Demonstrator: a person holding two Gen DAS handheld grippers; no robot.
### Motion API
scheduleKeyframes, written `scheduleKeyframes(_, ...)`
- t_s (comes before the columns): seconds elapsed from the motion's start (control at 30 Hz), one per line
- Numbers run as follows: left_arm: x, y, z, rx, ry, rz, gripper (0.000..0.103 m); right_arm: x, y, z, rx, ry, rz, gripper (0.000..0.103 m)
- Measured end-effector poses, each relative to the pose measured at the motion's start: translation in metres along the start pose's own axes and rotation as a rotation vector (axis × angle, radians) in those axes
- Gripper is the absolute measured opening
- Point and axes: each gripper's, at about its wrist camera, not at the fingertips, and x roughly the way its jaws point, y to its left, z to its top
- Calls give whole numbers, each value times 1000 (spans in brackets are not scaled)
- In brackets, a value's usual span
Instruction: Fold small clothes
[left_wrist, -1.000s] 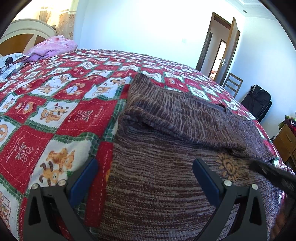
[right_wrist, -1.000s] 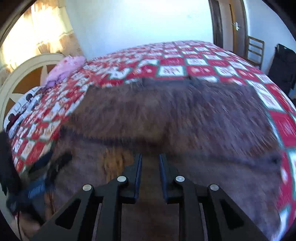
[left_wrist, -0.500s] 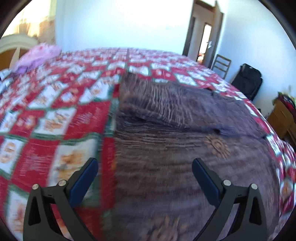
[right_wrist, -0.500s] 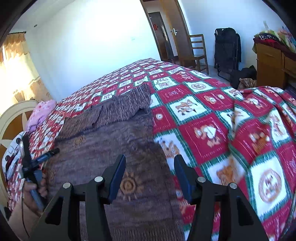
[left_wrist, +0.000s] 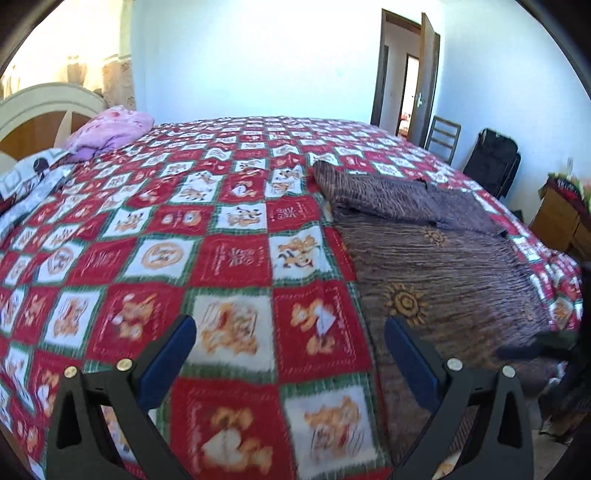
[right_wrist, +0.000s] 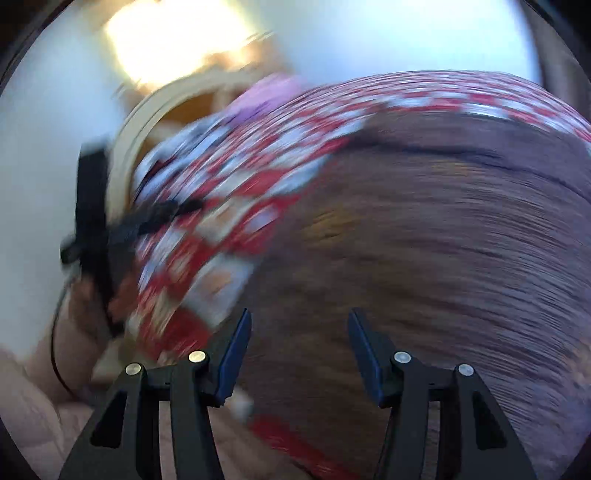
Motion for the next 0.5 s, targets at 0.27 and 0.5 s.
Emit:
scheduleKeyframes(0.27,-10,23,-7,-29,-7,24,103,64,66,-19,-257,196,58,56)
scheduleKeyframes(0.5,-14,26,-10,9,-19,31,103,70,77,-31,-402,269,-11,53)
